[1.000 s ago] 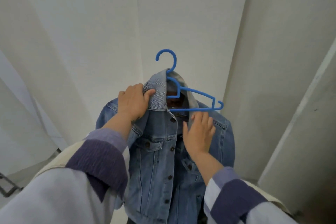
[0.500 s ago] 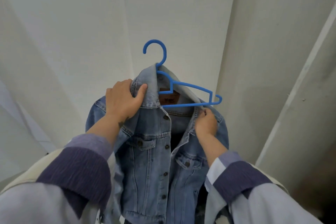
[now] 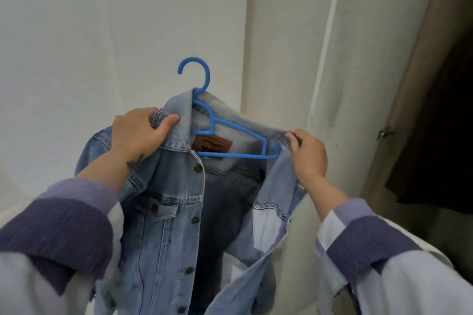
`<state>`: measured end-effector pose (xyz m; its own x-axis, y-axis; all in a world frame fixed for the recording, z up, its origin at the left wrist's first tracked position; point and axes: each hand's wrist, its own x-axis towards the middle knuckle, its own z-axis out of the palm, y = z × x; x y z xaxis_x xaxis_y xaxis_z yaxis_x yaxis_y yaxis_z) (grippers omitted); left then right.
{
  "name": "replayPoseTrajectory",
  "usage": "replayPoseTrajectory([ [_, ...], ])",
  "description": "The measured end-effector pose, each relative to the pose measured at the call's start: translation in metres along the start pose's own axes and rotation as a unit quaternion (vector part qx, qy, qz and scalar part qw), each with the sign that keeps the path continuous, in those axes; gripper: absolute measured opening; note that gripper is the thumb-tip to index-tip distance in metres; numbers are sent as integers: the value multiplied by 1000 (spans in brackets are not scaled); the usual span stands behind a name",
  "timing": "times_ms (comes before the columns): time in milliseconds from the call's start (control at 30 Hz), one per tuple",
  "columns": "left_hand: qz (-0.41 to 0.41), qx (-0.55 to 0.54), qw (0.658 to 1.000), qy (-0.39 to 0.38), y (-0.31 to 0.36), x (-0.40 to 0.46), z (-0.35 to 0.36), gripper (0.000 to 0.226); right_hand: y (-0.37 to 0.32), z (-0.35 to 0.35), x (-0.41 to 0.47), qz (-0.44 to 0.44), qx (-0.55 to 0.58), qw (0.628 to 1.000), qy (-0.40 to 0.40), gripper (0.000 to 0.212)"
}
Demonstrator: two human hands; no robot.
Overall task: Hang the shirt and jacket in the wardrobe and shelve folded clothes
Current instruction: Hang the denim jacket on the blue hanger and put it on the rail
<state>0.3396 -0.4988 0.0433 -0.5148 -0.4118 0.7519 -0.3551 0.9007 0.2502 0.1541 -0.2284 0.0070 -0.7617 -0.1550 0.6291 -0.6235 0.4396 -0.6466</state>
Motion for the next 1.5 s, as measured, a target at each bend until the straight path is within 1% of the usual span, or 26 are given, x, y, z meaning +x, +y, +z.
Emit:
replayPoseTrajectory([
  [100,10,35,999,-2,41,-2,8,55,9,-46,6,-27,-41,999,24,22],
  [233,30,44,998,14,112,-10,12,52,20,-109,8,-31,-66,996,58,26],
  [300,17,48,998,34,149,-15,15,51,19,-137,5,-47,-63,993,83,24],
  [367,-15,39,998,48,184,-20,18,52,15,-163,0,-68,-57,991,104,23],
  [533,-92,-45,993,52,258,-23,20,52,9,-207,-13,-82,-56,986,134,23],
  [667,-103,-138,983,65,315,-25,16,48,13,-225,-31,-88,-76,984,137,22],
  [733,-83,-186,977,66,335,-25,15,49,21,-235,-39,-83,-89,985,124,20],
  [833,-43,-254,964,59,357,-24,17,50,33,-255,-41,-74,-149,982,89,21],
  [867,-35,-272,960,53,363,-24,17,51,36,-264,-40,-83,-179,976,96,23],
  [933,-23,-298,954,36,374,-21,19,53,42,-287,-34,-98,-247,953,147,19],
  [967,-14,-308,951,29,379,-19,20,53,44,-300,-29,-79,-286,939,172,22],
  [1000,0,-316,949,25,384,-18,21,53,46,-314,-24,-45,-320,928,183,34],
  [1033,16,-325,945,20,389,-17,22,53,48,-327,-19,-13,-346,922,175,45],
  [1067,33,-336,941,13,394,-17,23,51,50,-338,-14,11,-366,918,155,51],
  [1100,52,-348,936,4,399,-18,25,50,53,-346,-11,25,-377,917,129,49],
  [1133,71,-359,931,-7,403,-19,27,48,55,-352,-9,32,-379,919,103,42],
  [1167,91,-365,926,-20,408,-19,30,48,58,-356,-9,36,-367,925,88,33],
  [1200,111,-368,923,-35,412,-20,32,48,60,-359,-11,37,-345,933,92,26],
  [1267,156,-366,915,-65,418,-21,38,48,66,-363,-20,37,-315,938,139,22],
  [1333,204,-360,907,-77,420,-22,42,43,69,-365,-28,31,-323,925,196,23],
  [1400,248,-367,894,-72,419,-26,49,35,70,-366,-33,36,-342,912,224,23],
  [1433,259,-377,887,-64,419,-31,54,35,70,-368,-36,36,-353,905,233,22],
  [1500,244,-397,884,-26,417,-46,63,39,67,-375,-42,28,-378,890,254,22],
])
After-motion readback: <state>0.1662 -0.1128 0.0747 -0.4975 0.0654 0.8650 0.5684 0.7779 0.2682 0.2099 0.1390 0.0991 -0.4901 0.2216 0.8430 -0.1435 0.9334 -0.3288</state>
